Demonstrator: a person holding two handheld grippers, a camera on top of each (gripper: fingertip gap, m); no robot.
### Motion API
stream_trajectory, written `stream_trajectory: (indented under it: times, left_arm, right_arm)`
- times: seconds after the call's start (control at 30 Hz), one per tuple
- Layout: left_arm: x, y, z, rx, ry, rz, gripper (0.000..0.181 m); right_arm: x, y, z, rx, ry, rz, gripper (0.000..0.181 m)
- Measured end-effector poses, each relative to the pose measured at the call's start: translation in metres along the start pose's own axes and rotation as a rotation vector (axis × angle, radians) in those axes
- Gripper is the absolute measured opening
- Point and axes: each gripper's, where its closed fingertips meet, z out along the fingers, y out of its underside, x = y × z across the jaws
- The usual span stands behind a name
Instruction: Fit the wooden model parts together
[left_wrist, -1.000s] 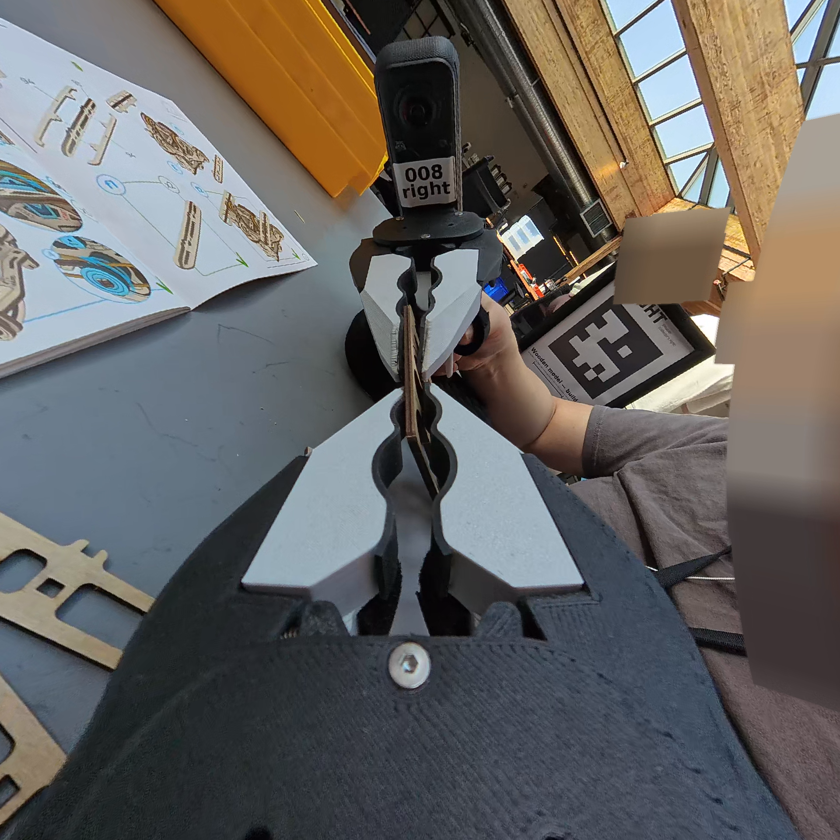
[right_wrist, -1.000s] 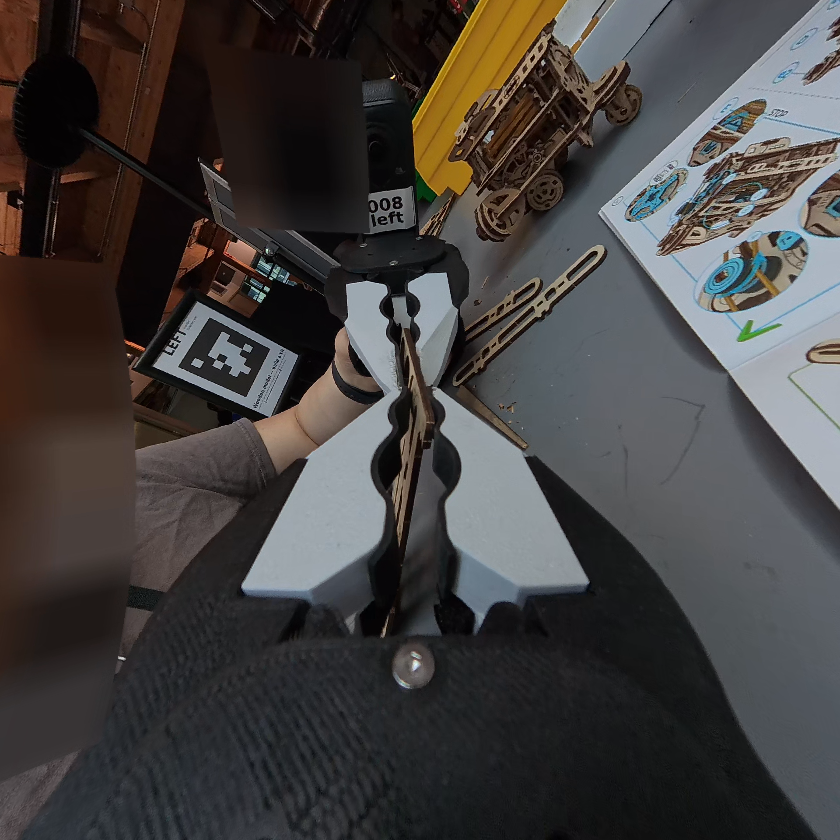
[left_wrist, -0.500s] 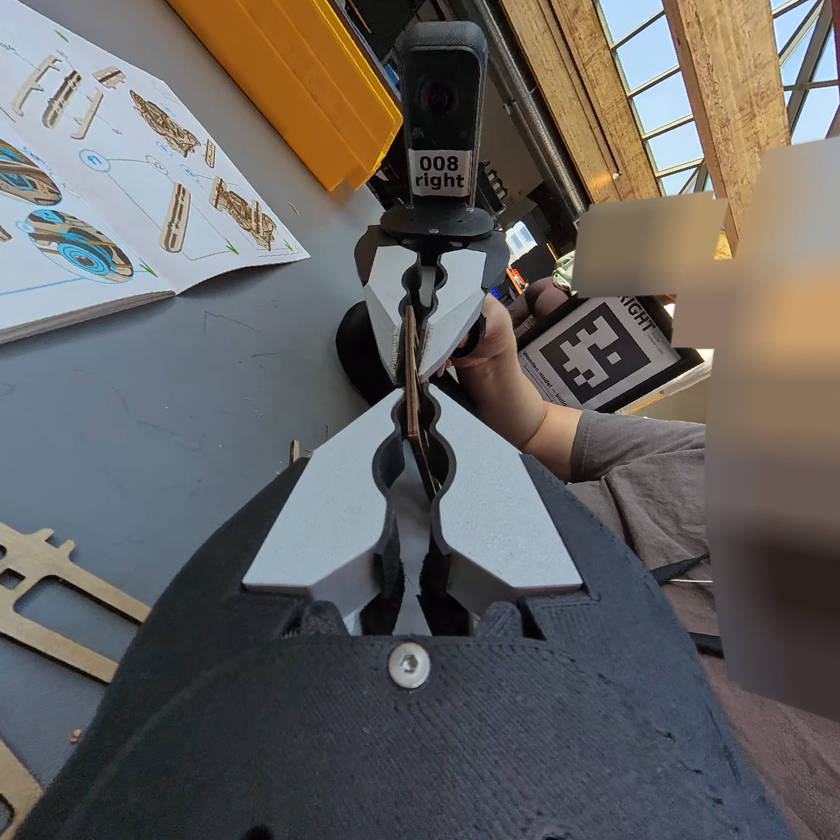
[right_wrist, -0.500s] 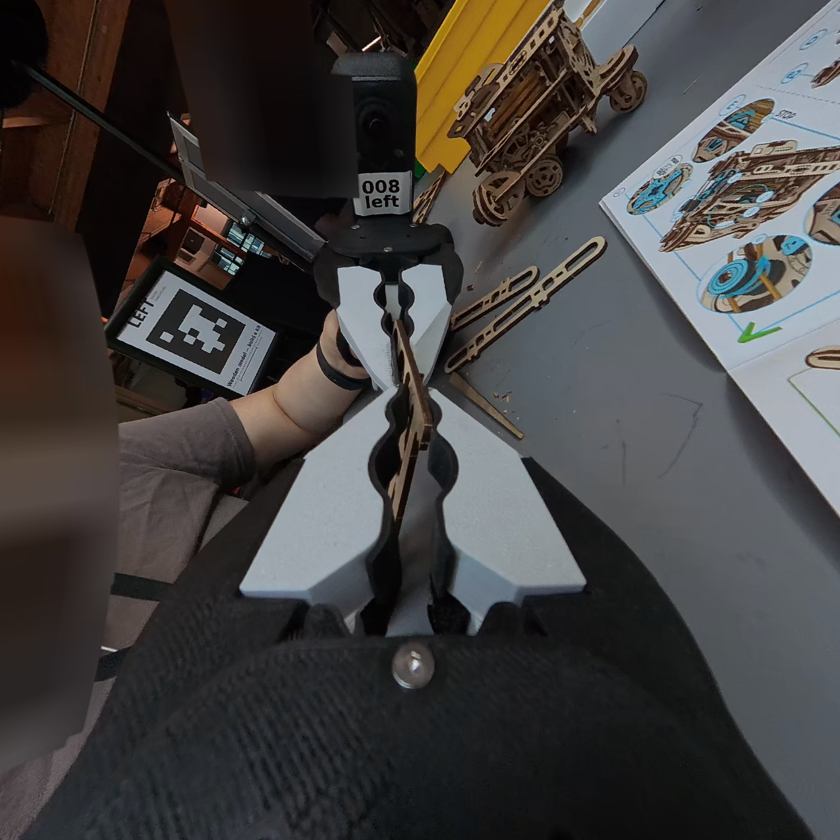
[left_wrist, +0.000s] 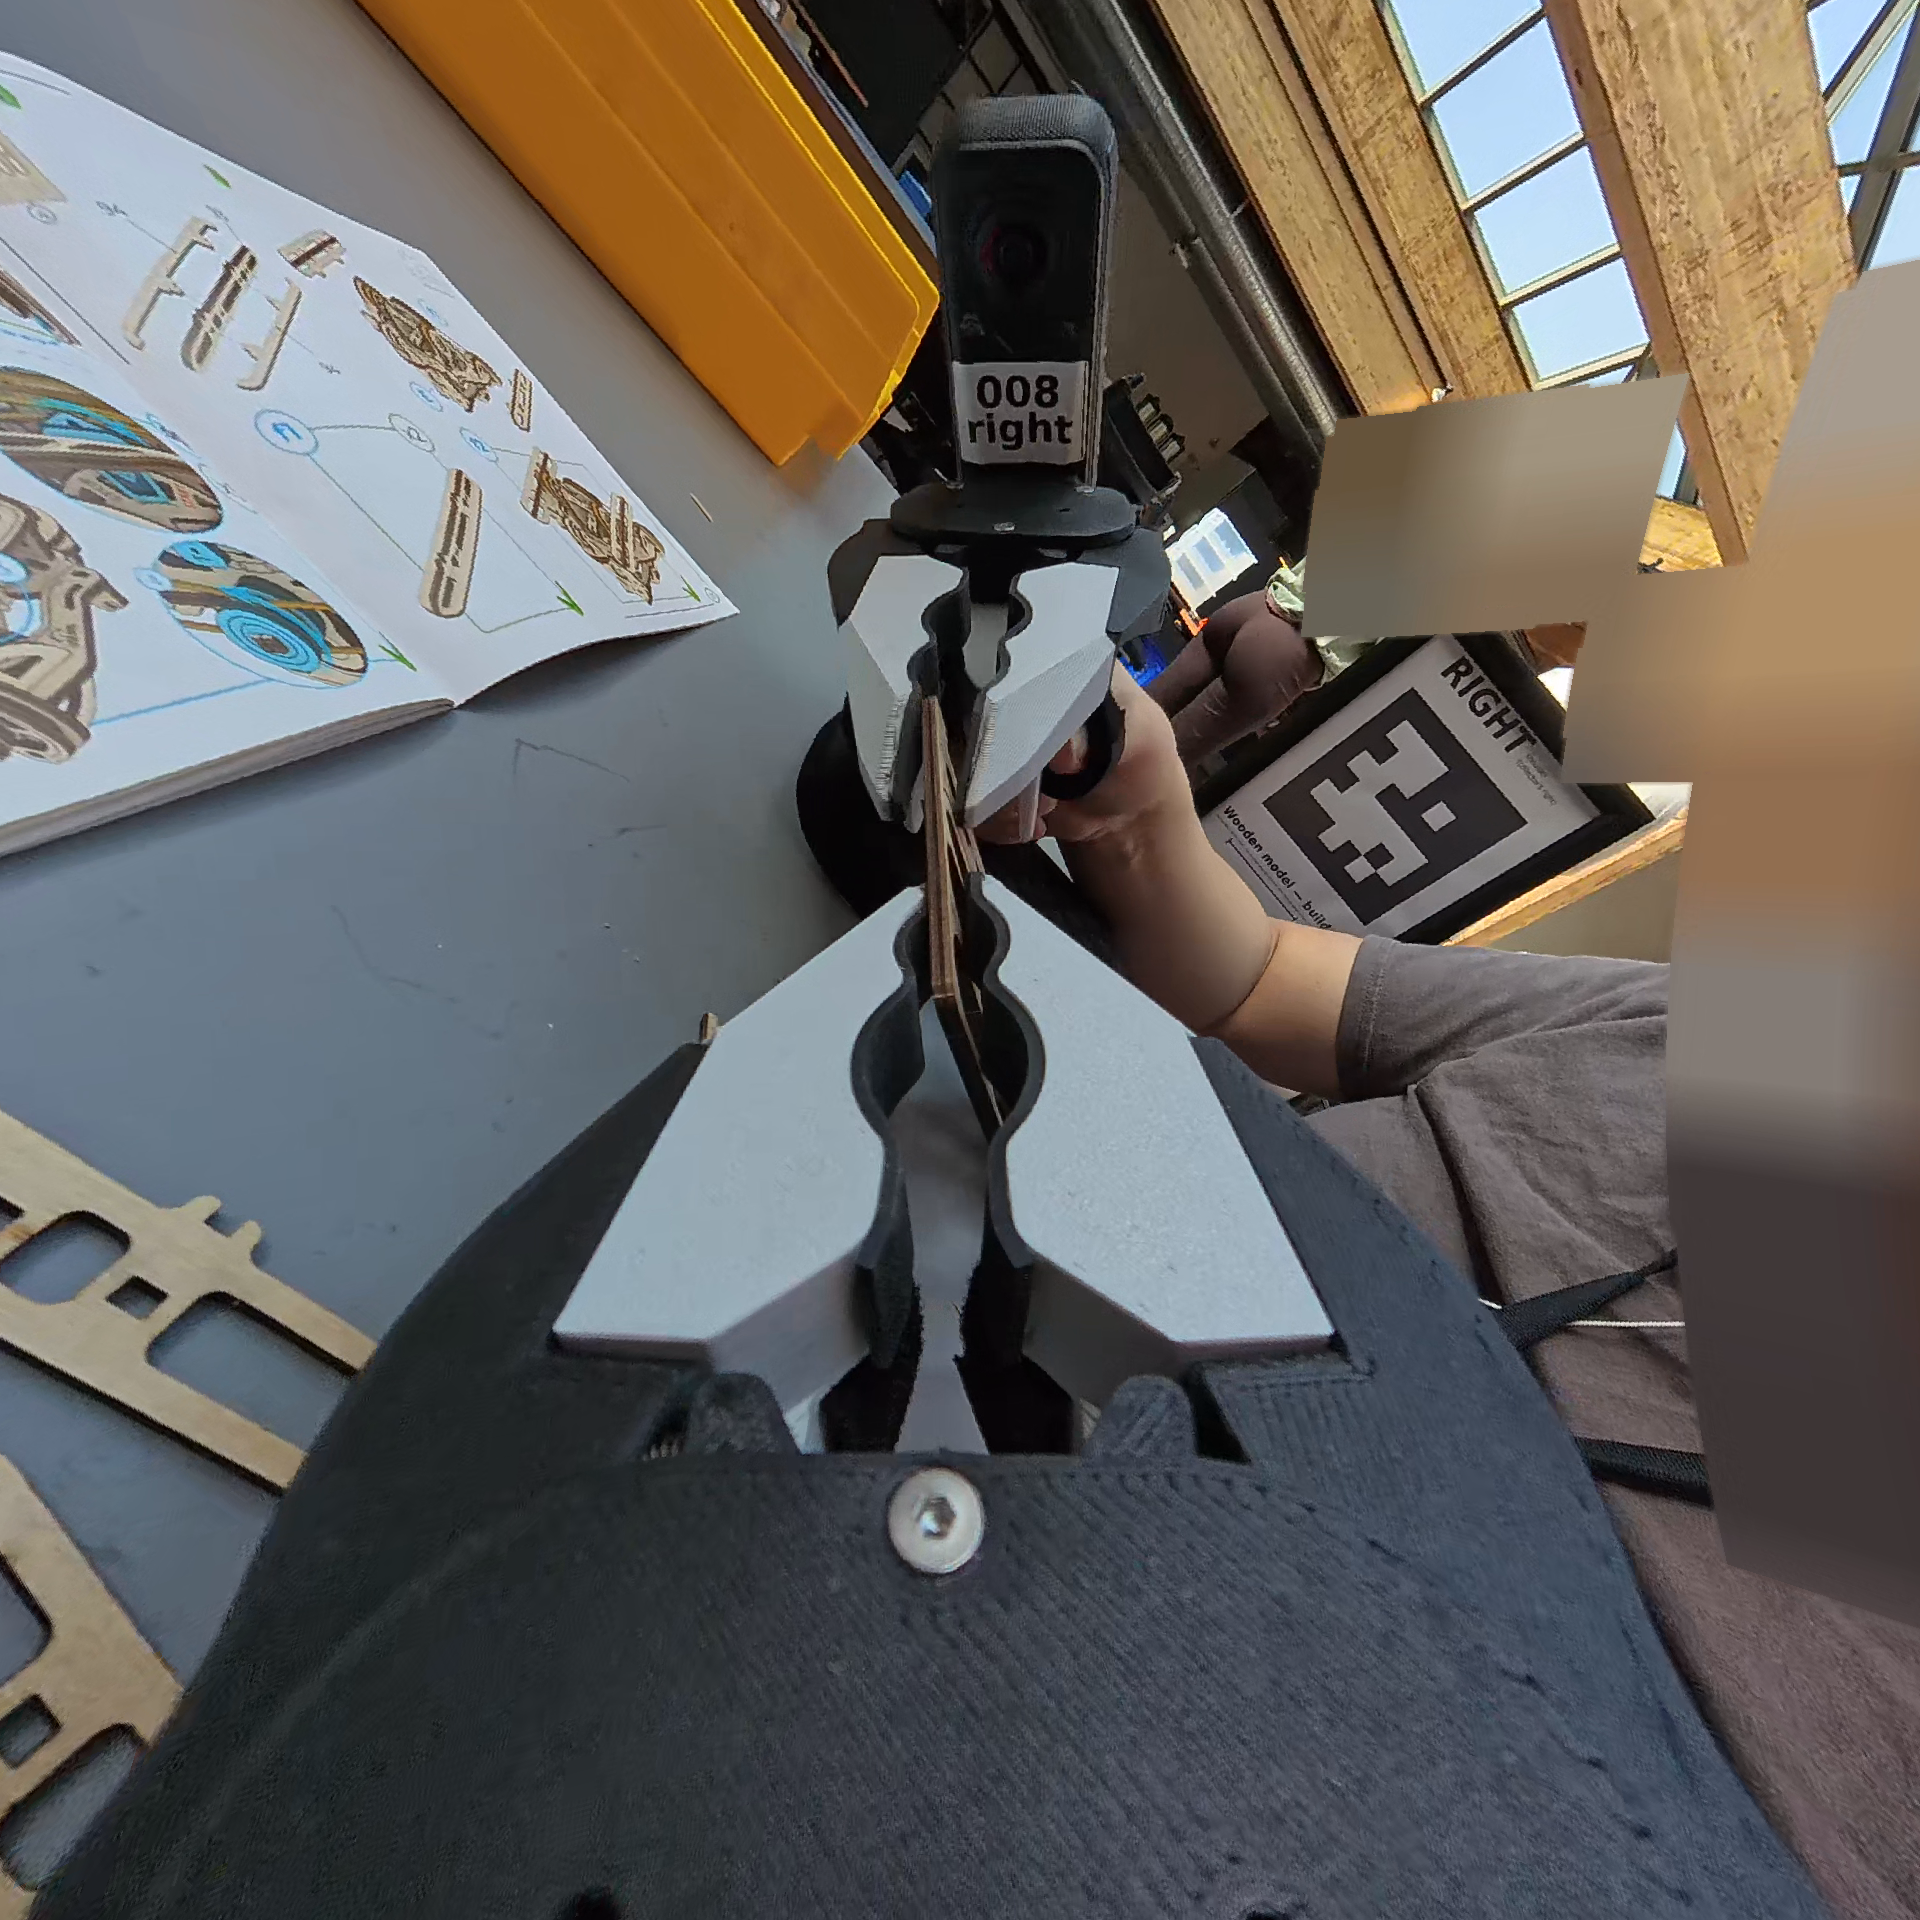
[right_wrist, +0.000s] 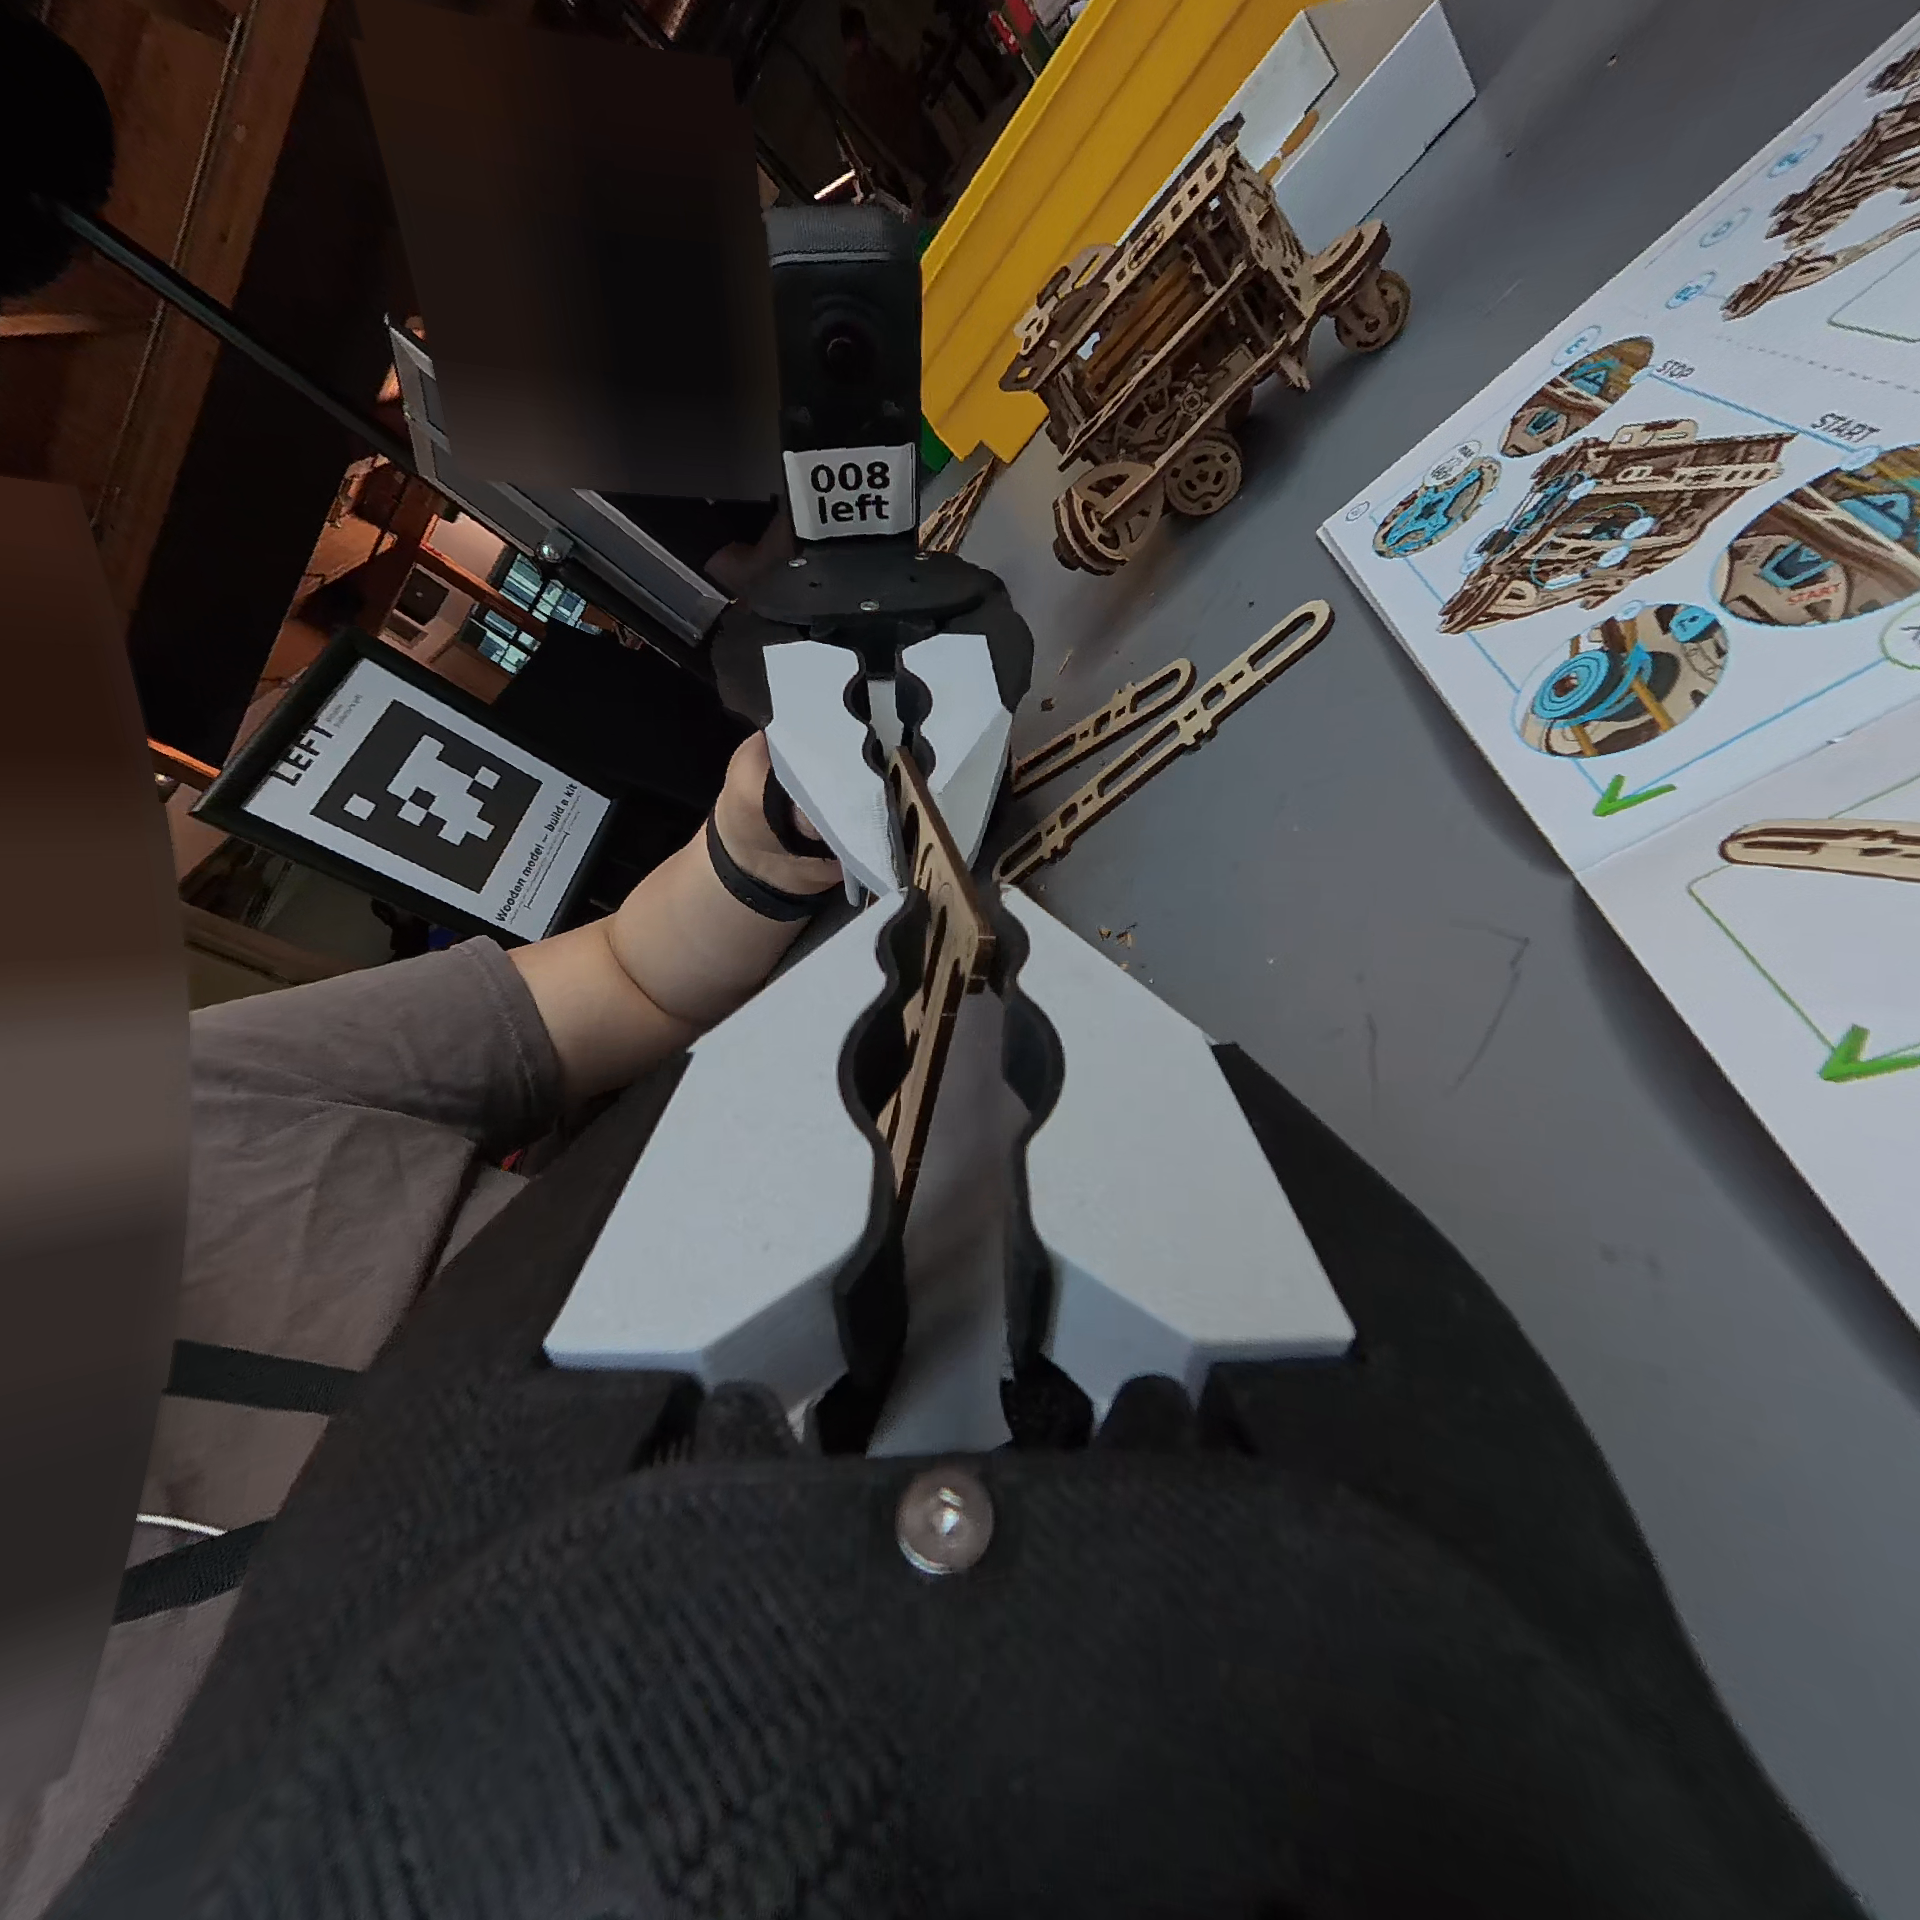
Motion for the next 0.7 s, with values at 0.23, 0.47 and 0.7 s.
stream_trajectory:
  times: [0.23, 0.47, 0.7]
  left_arm:
    - [-0.0019, -0.0002, -0.0009, 0.003, -0.016, -0.003, 0.001]
    - [-0.0017, 0.0014, 0.0011, -0.003, -0.03, -0.01, 0.001]
    - [-0.0017, 0.0037, 0.0037, -0.003, -0.024, -0.042, 0.001]
  right_arm:
    - [0.0053, -0.0007, -0.0006, -0.015, 0.106, -0.085, 0.012]
    - [0.0086, 0.0034, -0.0013, -0.037, 0.139, -0.074, 0.015]
    - [0.0097, 0.007, -0.0032, -0.048, 0.151, -0.056, 0.014]
